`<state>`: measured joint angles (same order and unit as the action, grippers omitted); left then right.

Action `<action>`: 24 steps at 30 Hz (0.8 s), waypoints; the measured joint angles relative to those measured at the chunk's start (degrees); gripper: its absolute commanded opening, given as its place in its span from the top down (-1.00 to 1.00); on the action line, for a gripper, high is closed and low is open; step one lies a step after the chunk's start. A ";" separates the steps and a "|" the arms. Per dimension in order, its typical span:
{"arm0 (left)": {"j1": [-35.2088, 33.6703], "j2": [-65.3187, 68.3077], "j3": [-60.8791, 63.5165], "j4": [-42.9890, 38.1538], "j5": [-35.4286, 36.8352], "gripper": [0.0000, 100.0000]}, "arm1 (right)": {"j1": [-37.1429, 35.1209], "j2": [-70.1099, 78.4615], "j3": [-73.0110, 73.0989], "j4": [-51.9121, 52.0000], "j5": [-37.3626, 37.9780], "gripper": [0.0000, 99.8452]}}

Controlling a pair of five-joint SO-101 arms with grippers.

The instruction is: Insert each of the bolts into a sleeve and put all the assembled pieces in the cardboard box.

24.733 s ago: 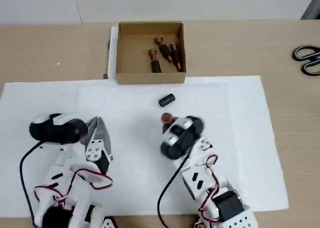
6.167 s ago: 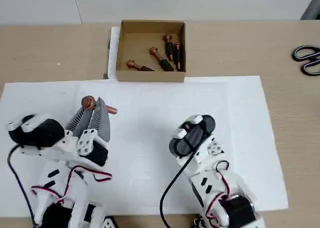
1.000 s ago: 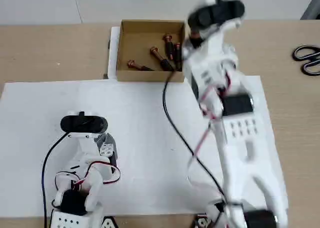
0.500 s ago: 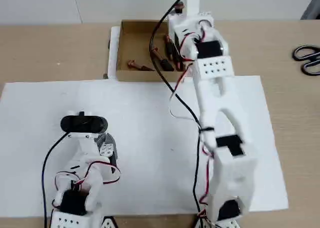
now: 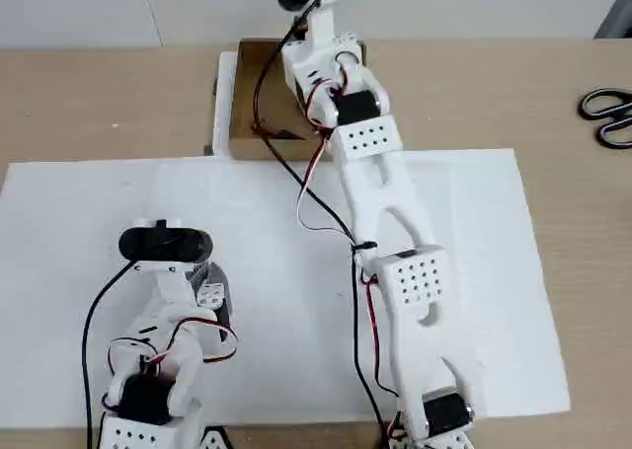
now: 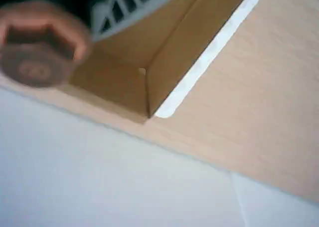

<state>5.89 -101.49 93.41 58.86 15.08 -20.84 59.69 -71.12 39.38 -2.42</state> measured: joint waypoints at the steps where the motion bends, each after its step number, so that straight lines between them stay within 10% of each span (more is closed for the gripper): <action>1: 0.00 0.00 0.00 0.00 0.00 0.99 | -0.18 1.41 -1.49 0.00 0.18 0.99; 24: 0.00 0.00 0.00 0.00 0.00 0.99 | -2.29 6.59 -8.62 10.29 6.24 0.58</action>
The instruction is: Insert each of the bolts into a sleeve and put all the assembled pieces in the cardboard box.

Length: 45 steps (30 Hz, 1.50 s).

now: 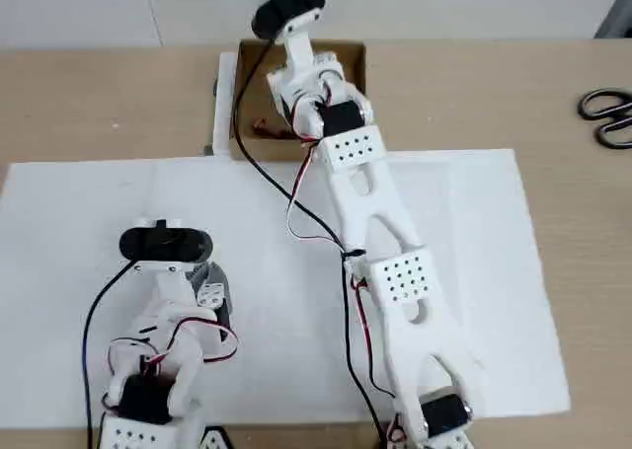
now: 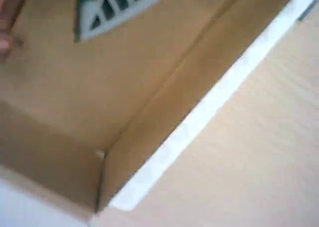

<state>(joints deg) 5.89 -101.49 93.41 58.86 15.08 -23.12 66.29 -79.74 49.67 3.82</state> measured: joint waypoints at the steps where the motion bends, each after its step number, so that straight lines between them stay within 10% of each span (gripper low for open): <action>1: 0.00 0.00 0.00 0.00 0.00 0.99 | 0.00 0.00 -1.05 0.00 0.00 0.60; 14: 0.00 0.00 0.00 0.00 0.00 0.99 | 0.18 -1.05 -14.24 15.12 0.00 1.00; 29: 0.00 0.00 0.00 0.00 0.00 0.99 | 6.15 -18.64 -14.51 47.38 -9.05 0.99; 45: 0.00 0.00 0.00 0.00 0.00 0.99 | 7.74 -46.51 -0.09 49.41 -7.82 0.99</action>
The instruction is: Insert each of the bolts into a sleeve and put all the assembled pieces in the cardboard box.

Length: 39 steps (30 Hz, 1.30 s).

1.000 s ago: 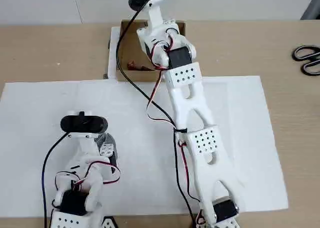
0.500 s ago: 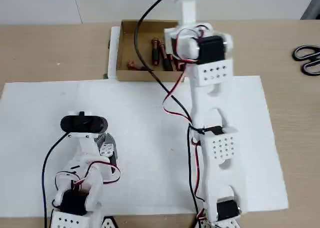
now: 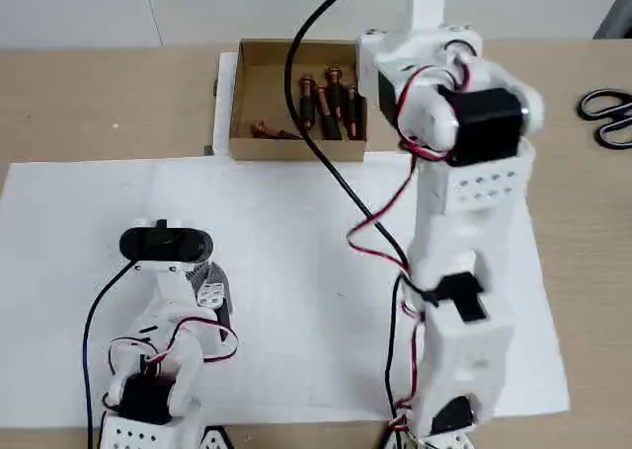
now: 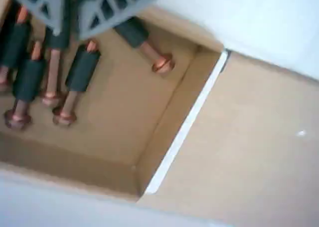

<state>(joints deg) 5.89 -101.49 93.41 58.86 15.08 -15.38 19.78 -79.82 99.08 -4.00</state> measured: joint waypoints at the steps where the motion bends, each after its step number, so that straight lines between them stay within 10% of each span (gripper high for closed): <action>1: 0.00 0.00 0.00 0.00 0.00 0.99 | 0.35 -2.55 3.52 0.00 0.00 0.99; 20: 0.00 0.00 0.00 0.00 0.00 0.99 | 11.25 -40.53 74.90 -4.13 -12.22 0.99; 39: 0.00 0.00 0.00 -0.09 0.00 0.99 | 11.34 -97.67 157.36 -50.20 -4.04 0.99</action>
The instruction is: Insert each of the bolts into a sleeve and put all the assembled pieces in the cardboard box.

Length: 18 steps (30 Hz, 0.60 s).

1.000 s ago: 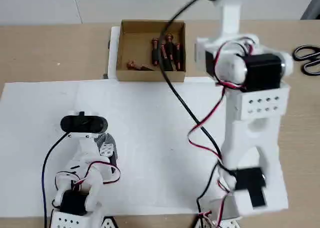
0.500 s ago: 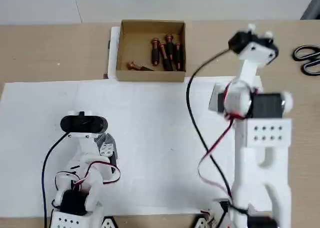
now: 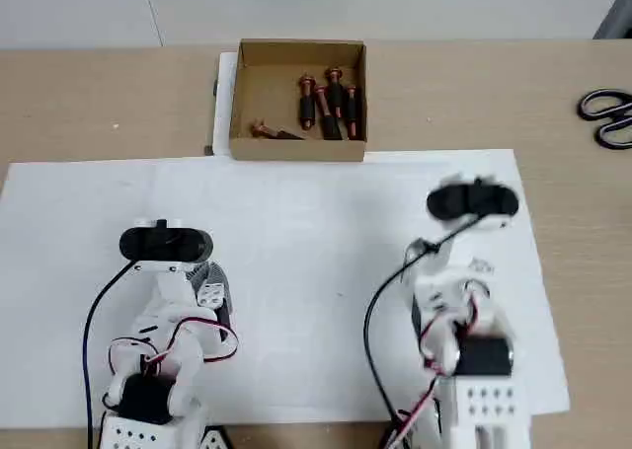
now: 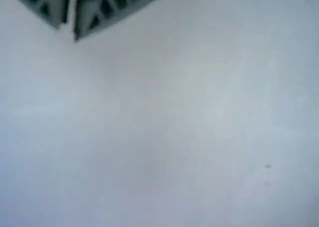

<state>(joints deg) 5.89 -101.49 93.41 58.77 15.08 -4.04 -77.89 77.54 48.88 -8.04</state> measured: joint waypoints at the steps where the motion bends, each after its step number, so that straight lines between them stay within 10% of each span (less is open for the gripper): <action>1: 0.00 0.00 0.00 0.00 0.00 0.99 | -0.09 -3.60 2.90 -0.18 0.79 0.99; 18: 0.00 0.00 0.00 0.00 0.00 0.99 | 0.09 -24.44 16.18 6.59 3.34 0.99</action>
<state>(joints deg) 5.89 -101.49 93.41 58.77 15.08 -3.96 -102.33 93.71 55.47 -4.70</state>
